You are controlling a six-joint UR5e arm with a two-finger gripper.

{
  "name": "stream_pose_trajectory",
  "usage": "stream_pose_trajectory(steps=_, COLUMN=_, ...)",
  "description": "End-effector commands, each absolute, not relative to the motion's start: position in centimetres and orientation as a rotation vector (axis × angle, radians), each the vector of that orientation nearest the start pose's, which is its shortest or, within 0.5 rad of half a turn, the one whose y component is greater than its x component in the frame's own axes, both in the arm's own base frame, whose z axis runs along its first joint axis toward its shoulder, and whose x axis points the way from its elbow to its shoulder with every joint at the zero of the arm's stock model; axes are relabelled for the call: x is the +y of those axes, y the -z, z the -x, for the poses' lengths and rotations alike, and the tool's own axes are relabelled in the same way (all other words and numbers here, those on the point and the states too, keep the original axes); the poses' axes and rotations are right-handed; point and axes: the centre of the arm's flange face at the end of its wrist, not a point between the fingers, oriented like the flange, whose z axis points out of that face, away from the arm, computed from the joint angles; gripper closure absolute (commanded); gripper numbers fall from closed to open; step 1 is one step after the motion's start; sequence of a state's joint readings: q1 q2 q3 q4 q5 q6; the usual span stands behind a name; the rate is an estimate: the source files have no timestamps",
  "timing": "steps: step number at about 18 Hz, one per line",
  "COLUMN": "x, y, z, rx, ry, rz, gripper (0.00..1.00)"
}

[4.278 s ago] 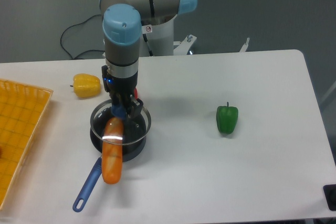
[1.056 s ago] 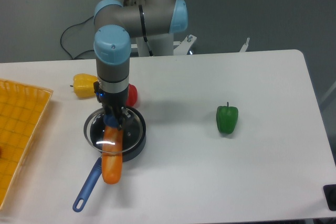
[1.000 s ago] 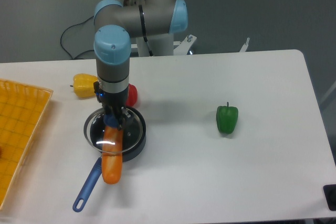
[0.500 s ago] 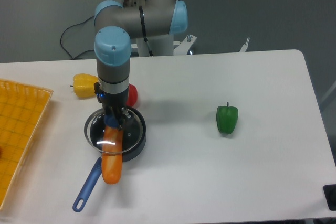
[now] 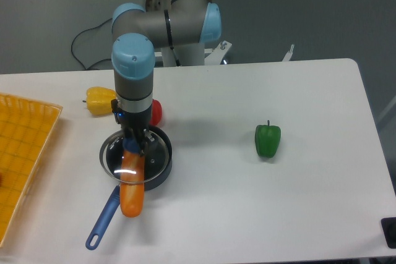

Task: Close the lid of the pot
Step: 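Hold the lid in place on the pot with the gripper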

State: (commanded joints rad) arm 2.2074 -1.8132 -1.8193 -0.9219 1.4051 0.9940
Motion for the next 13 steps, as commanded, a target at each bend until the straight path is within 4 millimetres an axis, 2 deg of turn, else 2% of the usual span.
stream_pose_trajectory(steps=13, x=53.94, y=-30.79, z=21.48, rx=0.541, ry=-0.019, rz=2.877, gripper=0.55)
